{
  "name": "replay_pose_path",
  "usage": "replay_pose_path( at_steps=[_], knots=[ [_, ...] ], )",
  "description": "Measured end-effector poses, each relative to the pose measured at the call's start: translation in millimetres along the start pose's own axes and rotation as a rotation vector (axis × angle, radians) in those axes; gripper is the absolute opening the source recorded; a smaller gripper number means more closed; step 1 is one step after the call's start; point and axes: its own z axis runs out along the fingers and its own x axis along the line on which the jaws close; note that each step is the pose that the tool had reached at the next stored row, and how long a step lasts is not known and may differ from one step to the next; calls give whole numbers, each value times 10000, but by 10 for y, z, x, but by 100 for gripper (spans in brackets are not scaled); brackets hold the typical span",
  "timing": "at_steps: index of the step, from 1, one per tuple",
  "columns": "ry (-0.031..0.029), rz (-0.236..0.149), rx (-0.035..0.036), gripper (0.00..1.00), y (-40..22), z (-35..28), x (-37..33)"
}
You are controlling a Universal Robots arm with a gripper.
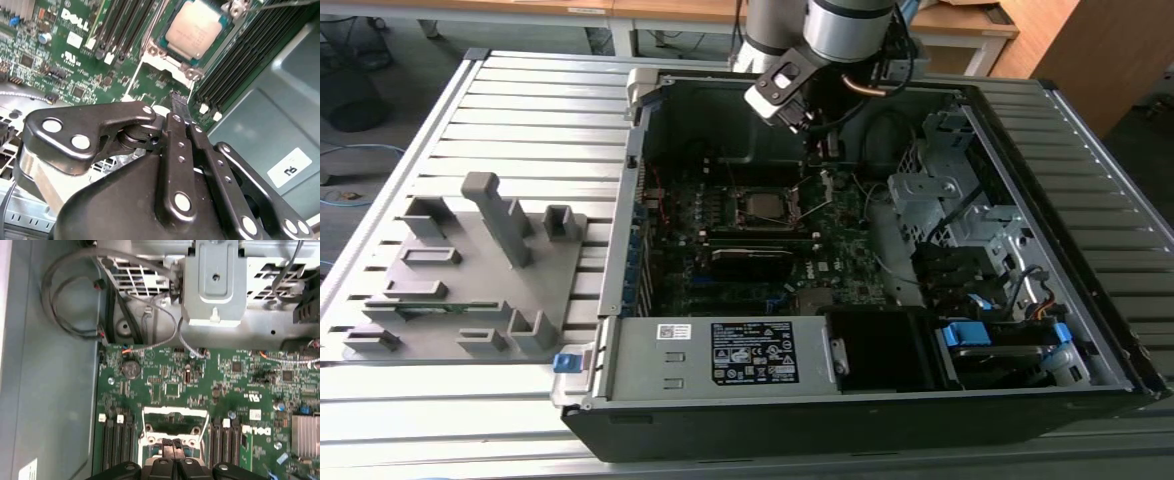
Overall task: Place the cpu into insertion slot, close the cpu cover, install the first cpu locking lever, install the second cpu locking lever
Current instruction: 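Close the cpu cover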
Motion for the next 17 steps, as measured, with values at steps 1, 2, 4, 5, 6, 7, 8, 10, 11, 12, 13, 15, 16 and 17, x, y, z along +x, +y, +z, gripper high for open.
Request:
replay_pose_path(
  at_steps=[1,2,4,5,6,7,8,10,11,12,13,15,16,17],
  knots=[
    [0,0,0,11,4,0,0],
    [0,1,0,11,4,0,0],
    [0,2,0,11,4,0,0],
    [0,2,0,11,5,0,0],
    [0,0,0,11,9,0,0],
    [0,0,0,11,20,1,0],
    [-1,1,1,11,37,2,-1],
    [1,1,0,11,86,4,-2],
    [1,0,1,11,114,6,-3],
    [1,2,1,11,143,7,-3],
    [1,1,2,11,177,8,-4],
    [1,2,5,11,240,11,-6],
    [1,2,6,11,272,12,-7],
    [0,1,7,11,301,13,-8]
  ],
)
